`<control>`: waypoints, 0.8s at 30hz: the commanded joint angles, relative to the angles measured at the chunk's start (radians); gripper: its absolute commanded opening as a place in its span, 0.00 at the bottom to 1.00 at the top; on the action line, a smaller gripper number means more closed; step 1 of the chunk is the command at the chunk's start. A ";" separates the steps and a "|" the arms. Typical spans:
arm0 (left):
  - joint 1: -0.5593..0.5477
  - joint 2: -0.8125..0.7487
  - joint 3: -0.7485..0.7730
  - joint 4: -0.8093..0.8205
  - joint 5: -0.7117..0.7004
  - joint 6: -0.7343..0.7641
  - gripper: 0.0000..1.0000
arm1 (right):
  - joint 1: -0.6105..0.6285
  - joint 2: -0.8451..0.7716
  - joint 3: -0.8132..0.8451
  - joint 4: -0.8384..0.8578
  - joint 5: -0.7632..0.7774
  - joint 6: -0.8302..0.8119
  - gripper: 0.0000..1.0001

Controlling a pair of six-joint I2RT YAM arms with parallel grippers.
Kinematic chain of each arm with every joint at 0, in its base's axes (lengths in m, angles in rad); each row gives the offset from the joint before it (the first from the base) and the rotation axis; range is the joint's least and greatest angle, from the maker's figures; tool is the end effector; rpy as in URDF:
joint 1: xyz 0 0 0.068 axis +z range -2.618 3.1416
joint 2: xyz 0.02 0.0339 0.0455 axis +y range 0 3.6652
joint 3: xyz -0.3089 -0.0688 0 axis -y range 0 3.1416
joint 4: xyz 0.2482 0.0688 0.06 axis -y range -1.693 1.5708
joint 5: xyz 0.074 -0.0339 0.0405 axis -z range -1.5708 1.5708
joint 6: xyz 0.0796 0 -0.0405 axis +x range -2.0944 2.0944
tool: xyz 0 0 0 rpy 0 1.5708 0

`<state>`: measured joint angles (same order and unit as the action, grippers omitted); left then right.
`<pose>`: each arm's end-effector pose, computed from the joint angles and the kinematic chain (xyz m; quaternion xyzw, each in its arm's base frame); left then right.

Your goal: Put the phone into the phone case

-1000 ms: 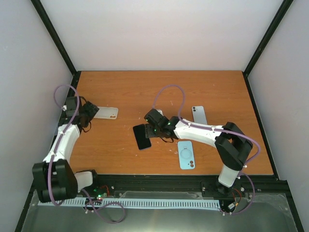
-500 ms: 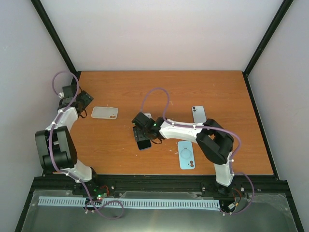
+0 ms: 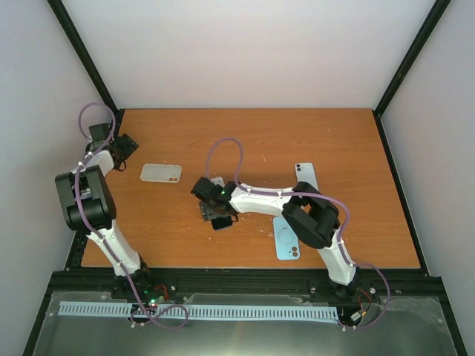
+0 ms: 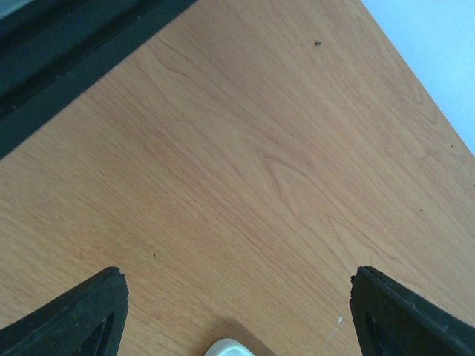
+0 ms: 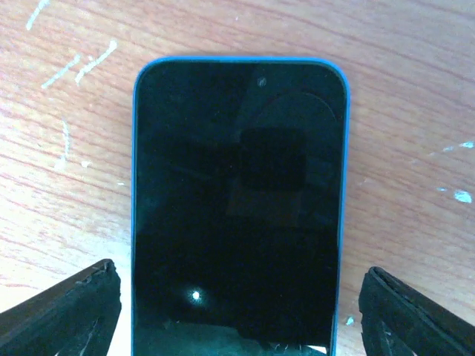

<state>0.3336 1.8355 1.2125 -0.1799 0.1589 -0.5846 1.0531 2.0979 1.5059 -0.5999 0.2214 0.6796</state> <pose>0.4231 0.1333 0.2058 -0.3829 0.8417 -0.1197 0.3613 0.2482 0.4006 0.1509 -0.1608 0.9630 0.0723 0.2039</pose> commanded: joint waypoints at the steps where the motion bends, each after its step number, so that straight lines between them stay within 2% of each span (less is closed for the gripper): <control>1: 0.001 0.050 0.036 -0.016 0.059 0.021 0.82 | 0.019 0.041 0.034 -0.039 0.032 -0.007 0.85; 5: 0.000 0.098 0.039 -0.007 0.120 0.003 0.81 | 0.021 0.067 0.040 -0.060 0.053 -0.012 0.84; 8: 0.000 0.142 0.062 -0.065 0.104 -0.022 0.81 | 0.021 0.065 0.034 -0.059 0.059 -0.027 0.81; 13: -0.009 0.177 0.061 -0.183 0.120 -0.075 0.74 | 0.018 0.015 -0.042 -0.031 0.110 -0.037 0.74; 17: -0.031 0.107 -0.031 -0.189 0.132 -0.112 0.73 | 0.007 -0.042 -0.131 0.001 0.128 -0.042 0.68; 24: -0.099 -0.058 -0.204 -0.159 0.178 -0.172 0.74 | -0.045 -0.194 -0.343 0.095 0.123 -0.029 0.65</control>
<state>0.2737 1.8442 1.0805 -0.2882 0.2916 -0.6975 1.0431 1.9781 1.2690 -0.5270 0.3073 0.6510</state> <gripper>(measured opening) 0.734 0.742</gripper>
